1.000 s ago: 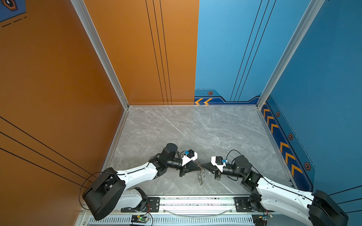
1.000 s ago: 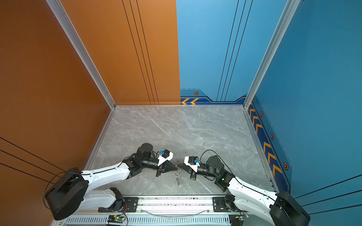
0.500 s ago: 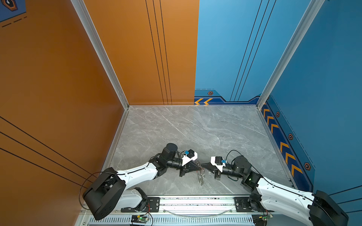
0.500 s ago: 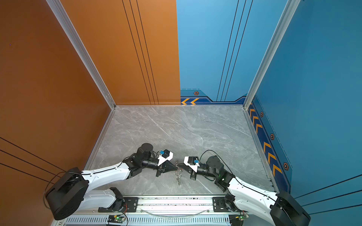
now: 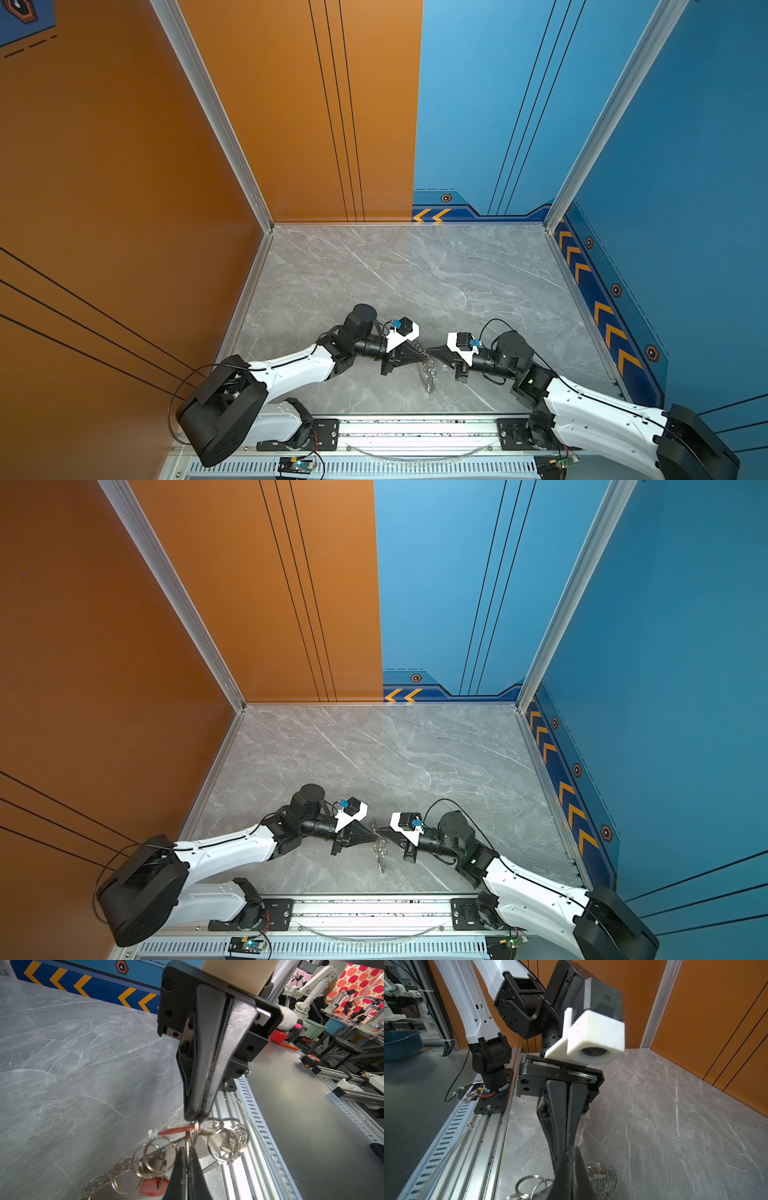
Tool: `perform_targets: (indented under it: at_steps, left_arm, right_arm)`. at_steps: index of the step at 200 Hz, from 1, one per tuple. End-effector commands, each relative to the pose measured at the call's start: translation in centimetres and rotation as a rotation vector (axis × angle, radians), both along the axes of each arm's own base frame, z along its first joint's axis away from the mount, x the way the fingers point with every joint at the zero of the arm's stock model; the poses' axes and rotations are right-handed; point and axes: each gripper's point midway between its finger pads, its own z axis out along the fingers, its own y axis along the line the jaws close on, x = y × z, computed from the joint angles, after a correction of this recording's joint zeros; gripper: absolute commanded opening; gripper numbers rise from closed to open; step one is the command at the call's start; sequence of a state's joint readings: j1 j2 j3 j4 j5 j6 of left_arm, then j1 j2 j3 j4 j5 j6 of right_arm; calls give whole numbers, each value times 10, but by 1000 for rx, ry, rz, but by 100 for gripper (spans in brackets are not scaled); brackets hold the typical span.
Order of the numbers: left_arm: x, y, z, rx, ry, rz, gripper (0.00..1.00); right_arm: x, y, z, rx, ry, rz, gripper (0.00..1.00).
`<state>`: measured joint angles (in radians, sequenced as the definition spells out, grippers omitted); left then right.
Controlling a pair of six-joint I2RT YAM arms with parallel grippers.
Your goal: Put the keys on the keyring
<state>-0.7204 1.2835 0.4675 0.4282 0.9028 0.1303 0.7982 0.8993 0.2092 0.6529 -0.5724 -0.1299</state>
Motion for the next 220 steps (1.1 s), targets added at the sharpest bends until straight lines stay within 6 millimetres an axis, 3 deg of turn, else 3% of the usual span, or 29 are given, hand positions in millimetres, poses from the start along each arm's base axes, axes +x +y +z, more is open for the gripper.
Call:
perform_targets:
  at_steps: [1, 220]
  left_arm:
    - [-1, -4, 6, -13, 12, -25, 0]
    - [-2, -4, 8, -18, 9, -28, 0]
  right_arm:
    - [-1, -3, 7, 35, -6, -2, 0]
    - [4, -4, -9, -31, 5, -31, 0]
